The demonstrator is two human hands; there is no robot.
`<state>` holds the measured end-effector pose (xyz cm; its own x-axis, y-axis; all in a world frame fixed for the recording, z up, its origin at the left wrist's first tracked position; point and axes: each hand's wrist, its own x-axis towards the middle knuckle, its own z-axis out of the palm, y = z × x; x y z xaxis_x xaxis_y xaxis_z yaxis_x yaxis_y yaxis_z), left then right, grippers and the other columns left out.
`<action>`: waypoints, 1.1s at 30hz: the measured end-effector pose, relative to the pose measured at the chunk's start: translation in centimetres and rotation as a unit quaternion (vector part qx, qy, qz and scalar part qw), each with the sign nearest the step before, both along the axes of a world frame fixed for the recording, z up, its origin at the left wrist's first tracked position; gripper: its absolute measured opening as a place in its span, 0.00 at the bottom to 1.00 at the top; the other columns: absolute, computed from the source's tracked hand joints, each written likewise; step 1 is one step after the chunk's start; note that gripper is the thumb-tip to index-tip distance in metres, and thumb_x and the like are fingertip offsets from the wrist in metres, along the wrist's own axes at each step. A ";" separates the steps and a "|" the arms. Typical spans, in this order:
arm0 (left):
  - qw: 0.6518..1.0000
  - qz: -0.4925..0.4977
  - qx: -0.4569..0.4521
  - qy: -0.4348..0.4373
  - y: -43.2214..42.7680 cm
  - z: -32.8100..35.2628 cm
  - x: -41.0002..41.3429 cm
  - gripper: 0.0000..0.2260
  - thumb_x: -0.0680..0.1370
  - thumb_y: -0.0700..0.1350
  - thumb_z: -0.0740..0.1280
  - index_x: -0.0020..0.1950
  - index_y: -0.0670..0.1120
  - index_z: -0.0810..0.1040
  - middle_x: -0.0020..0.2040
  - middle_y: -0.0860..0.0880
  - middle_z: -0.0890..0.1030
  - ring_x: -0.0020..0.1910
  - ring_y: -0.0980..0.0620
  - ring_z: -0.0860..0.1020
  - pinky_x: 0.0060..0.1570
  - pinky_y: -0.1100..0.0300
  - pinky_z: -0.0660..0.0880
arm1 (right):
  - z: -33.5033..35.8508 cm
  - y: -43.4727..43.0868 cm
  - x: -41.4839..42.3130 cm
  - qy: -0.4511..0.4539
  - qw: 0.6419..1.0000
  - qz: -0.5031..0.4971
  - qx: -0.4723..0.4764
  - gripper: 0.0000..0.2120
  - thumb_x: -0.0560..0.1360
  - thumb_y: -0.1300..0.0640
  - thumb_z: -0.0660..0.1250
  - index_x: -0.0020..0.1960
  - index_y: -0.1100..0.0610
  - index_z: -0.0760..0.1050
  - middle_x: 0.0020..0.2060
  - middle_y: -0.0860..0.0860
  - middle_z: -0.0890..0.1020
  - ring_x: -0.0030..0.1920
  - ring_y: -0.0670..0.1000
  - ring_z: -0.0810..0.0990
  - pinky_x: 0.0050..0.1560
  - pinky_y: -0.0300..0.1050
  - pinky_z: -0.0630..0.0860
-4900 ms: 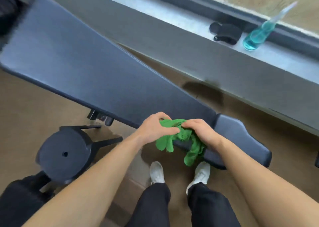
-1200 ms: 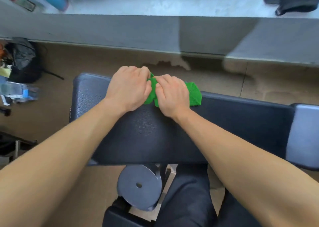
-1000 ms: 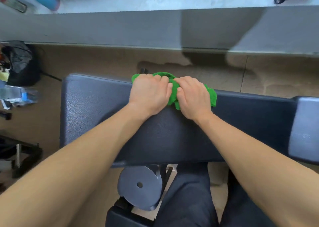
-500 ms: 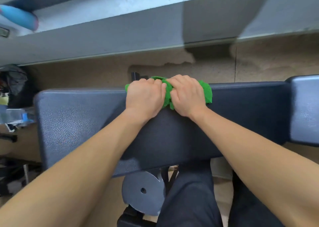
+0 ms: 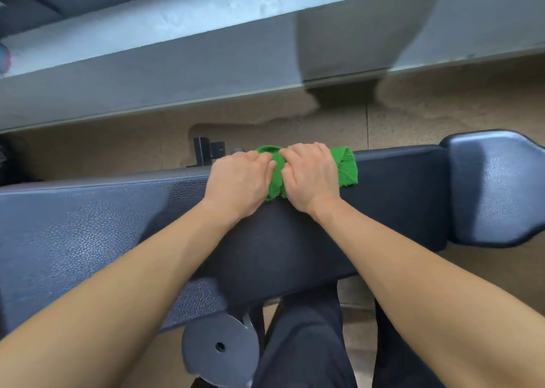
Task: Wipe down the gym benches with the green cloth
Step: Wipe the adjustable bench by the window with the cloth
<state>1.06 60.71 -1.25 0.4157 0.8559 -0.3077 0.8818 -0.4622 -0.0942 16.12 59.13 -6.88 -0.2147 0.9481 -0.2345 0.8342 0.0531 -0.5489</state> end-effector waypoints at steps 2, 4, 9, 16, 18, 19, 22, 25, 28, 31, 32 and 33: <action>0.999 0.013 -0.008 0.031 0.0 -0.7 1.9 0.18 0.83 0.50 0.51 0.43 0.48 0.78 0.37 0.48 0.82 0.33 0.43 0.80 0.28 0.57 0.68 | -1.0 0.4 1.7 0.036 0.999 0.018 0.013 0.22 0.74 0.52 0.52 0.57 0.56 0.80 0.50 0.52 0.83 0.50 0.57 0.79 0.57 0.52 0.71; 0.998 0.018 -0.012 0.054 0.4 -2.0 4.8 0.18 0.83 0.50 0.52 0.42 0.49 0.78 0.37 0.48 0.82 0.33 0.43 0.81 0.29 0.58 0.62 | -3.0 0.5 4.6 0.050 0.998 0.028 0.016 0.20 0.74 0.53 0.52 0.55 0.56 0.80 0.48 0.53 0.82 0.47 0.58 0.78 0.52 0.51 0.71; 0.996 0.037 -0.073 0.016 0.8 -7.3 15.6 0.17 0.85 0.50 0.50 0.51 0.49 0.78 0.48 0.47 0.83 0.45 0.41 0.82 0.36 0.54 0.62 | -9.0 -0.1 14.4 -0.016 0.999 -0.028 0.002 0.18 0.77 0.51 0.53 0.53 0.57 0.79 0.47 0.55 0.81 0.47 0.59 0.77 0.52 0.52 0.70; 0.998 -0.042 -0.045 -0.009 0.4 -7.1 13.5 0.14 0.83 0.50 0.54 0.47 0.49 0.77 0.41 0.48 0.82 0.37 0.43 0.81 0.29 0.58 0.62 | -7.3 -1.3 12.7 -0.067 0.994 -0.089 -0.006 0.23 0.75 0.51 0.49 0.57 0.56 0.79 0.51 0.53 0.81 0.54 0.58 0.77 0.67 0.56 0.65; 0.997 -0.054 -0.056 -0.017 0.3 -6.3 12.2 0.12 0.83 0.50 0.55 0.49 0.48 0.76 0.43 0.48 0.82 0.40 0.42 0.81 0.31 0.57 0.62 | -6.3 -1.8 11.3 -0.062 0.995 -0.084 0.007 0.24 0.75 0.51 0.49 0.59 0.57 0.79 0.52 0.53 0.81 0.56 0.57 0.77 0.70 0.58 0.63; 0.997 -0.052 -0.058 -0.018 0.4 -6.0 12.1 0.11 0.83 0.49 0.55 0.49 0.48 0.75 0.43 0.48 0.82 0.41 0.42 0.81 0.31 0.57 0.62 | -6.1 -1.9 11.1 -0.054 0.995 -0.080 0.011 0.24 0.75 0.52 0.49 0.59 0.57 0.79 0.53 0.53 0.81 0.56 0.57 0.77 0.70 0.57 0.62; 0.998 -0.014 -0.057 0.013 0.3 -6.9 13.8 0.12 0.83 0.48 0.55 0.45 0.47 0.75 0.41 0.46 0.82 0.37 0.40 0.80 0.30 0.57 0.61 | -7.5 -1.3 12.5 -0.007 0.998 -0.054 0.032 0.22 0.74 0.53 0.51 0.58 0.56 0.79 0.51 0.52 0.81 0.53 0.57 0.77 0.64 0.54 0.66; 0.998 -0.002 -0.059 0.034 0.5 -9.0 17.4 0.16 0.84 0.49 0.53 0.45 0.47 0.76 0.41 0.45 0.82 0.37 0.39 0.80 0.31 0.55 0.62 | -10.3 -0.5 16.2 0.017 0.999 -0.040 0.028 0.19 0.75 0.53 0.52 0.54 0.56 0.79 0.48 0.53 0.81 0.48 0.57 0.76 0.54 0.51 0.68; 0.997 -0.019 -0.065 0.033 1.0 -11.5 21.4 0.17 0.84 0.50 0.51 0.48 0.46 0.77 0.45 0.43 0.83 0.42 0.37 0.82 0.34 0.54 0.63 | -13.2 -0.3 20.2 -0.003 0.998 -0.063 0.017 0.17 0.76 0.53 0.54 0.52 0.56 0.80 0.47 0.53 0.81 0.48 0.57 0.76 0.51 0.50 0.66; 0.996 -0.038 -0.076 0.018 1.5 -13.5 25.6 0.17 0.84 0.49 0.52 0.52 0.45 0.79 0.49 0.41 0.83 0.47 0.36 0.82 0.37 0.54 0.64 | -15.4 -0.3 23.8 -0.012 0.996 -0.090 -0.004 0.21 0.75 0.50 0.49 0.51 0.56 0.79 0.47 0.54 0.81 0.49 0.58 0.75 0.52 0.51 0.66; 0.996 -0.042 -0.081 0.015 1.7 -14.2 26.8 0.16 0.84 0.48 0.52 0.53 0.45 0.79 0.50 0.41 0.83 0.48 0.36 0.82 0.38 0.53 0.64 | -15.9 -0.3 24.8 -0.011 0.994 -0.105 -0.009 0.23 0.75 0.50 0.47 0.51 0.56 0.79 0.48 0.55 0.80 0.50 0.58 0.75 0.52 0.51 0.67; 0.995 -0.044 -0.085 0.015 1.9 -14.8 27.7 0.17 0.84 0.48 0.52 0.53 0.45 0.80 0.51 0.41 0.83 0.49 0.36 0.81 0.39 0.53 0.65 | -16.4 -0.3 25.5 -0.010 0.992 -0.122 -0.012 0.23 0.75 0.50 0.46 0.51 0.57 0.79 0.49 0.55 0.80 0.51 0.58 0.75 0.52 0.51 0.68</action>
<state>28.75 62.61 -16.03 0.4761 0.7505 -0.4583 0.8346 -0.5498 -0.0332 41.65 58.78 -23.32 0.0251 0.9652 -0.2602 0.8320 -0.1644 -0.5299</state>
